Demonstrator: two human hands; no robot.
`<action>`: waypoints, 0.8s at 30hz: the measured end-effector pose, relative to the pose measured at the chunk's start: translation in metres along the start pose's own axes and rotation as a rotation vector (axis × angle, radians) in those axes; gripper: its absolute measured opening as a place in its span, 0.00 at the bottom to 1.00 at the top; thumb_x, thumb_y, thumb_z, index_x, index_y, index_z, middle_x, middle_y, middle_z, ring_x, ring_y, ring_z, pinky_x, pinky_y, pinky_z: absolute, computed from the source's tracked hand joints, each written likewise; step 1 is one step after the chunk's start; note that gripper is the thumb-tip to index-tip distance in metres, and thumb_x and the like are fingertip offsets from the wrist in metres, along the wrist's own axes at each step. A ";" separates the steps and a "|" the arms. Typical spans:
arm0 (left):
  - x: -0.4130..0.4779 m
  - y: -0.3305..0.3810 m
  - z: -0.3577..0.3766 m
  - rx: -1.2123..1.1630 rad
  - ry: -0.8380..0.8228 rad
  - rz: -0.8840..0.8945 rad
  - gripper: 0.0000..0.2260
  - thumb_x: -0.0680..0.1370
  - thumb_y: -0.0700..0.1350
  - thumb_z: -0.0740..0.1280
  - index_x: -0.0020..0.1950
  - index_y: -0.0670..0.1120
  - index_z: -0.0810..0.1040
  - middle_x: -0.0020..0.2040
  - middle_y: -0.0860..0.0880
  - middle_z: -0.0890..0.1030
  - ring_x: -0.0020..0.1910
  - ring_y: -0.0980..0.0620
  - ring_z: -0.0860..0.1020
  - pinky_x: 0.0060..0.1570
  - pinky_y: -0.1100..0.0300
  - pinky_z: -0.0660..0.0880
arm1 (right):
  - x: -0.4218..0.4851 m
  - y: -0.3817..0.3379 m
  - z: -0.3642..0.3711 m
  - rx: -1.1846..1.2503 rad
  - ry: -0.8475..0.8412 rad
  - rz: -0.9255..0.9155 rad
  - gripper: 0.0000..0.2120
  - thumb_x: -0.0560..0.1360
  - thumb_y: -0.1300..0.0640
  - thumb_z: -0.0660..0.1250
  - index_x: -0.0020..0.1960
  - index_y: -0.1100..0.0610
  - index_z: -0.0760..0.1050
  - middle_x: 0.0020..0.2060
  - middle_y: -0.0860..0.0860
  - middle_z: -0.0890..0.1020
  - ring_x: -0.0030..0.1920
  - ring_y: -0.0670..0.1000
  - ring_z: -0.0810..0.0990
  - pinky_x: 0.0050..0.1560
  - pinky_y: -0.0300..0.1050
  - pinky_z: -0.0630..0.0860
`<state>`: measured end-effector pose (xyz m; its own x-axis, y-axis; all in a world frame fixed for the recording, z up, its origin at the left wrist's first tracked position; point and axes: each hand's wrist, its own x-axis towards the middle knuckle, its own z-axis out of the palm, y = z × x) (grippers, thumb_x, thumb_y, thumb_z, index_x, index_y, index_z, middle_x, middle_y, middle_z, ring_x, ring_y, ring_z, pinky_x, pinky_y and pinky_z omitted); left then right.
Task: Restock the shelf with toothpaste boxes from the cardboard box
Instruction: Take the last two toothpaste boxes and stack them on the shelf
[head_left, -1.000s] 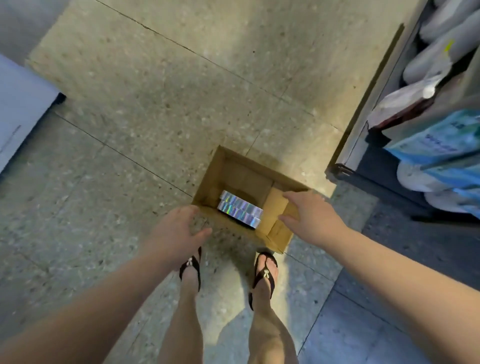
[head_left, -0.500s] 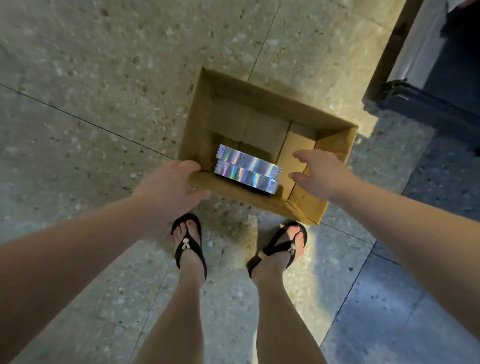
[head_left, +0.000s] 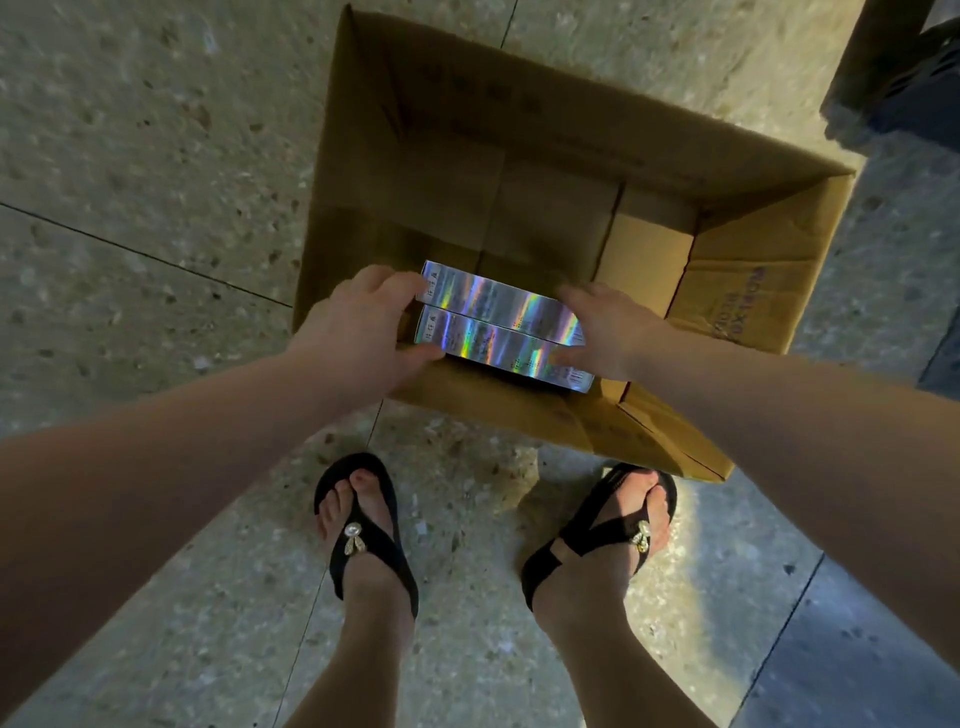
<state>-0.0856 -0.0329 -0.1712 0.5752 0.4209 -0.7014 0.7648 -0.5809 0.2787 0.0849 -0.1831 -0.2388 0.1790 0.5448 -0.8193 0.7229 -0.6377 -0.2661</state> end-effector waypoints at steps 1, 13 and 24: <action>0.005 -0.003 0.003 -0.003 -0.008 0.000 0.29 0.72 0.53 0.69 0.70 0.51 0.62 0.70 0.46 0.64 0.66 0.44 0.67 0.62 0.48 0.68 | 0.005 0.001 0.005 0.024 0.009 0.002 0.38 0.71 0.46 0.68 0.73 0.55 0.54 0.69 0.58 0.66 0.67 0.59 0.66 0.64 0.54 0.69; 0.035 -0.007 0.018 0.046 -0.084 0.024 0.37 0.69 0.51 0.73 0.72 0.51 0.57 0.72 0.46 0.62 0.69 0.44 0.64 0.65 0.47 0.66 | -0.036 0.023 -0.007 0.334 0.244 0.021 0.19 0.70 0.53 0.69 0.60 0.53 0.70 0.49 0.51 0.78 0.49 0.54 0.76 0.44 0.47 0.74; 0.074 -0.001 0.050 0.370 -0.238 0.194 0.30 0.72 0.46 0.67 0.71 0.50 0.58 0.68 0.45 0.65 0.67 0.44 0.64 0.60 0.48 0.69 | -0.071 0.057 -0.013 0.484 0.444 0.148 0.23 0.68 0.58 0.70 0.62 0.53 0.69 0.48 0.52 0.78 0.49 0.54 0.76 0.50 0.49 0.75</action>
<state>-0.0584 -0.0359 -0.2570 0.5820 0.1344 -0.8020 0.4708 -0.8598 0.1976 0.1222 -0.2508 -0.1895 0.5852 0.5394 -0.6055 0.3078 -0.8385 -0.4495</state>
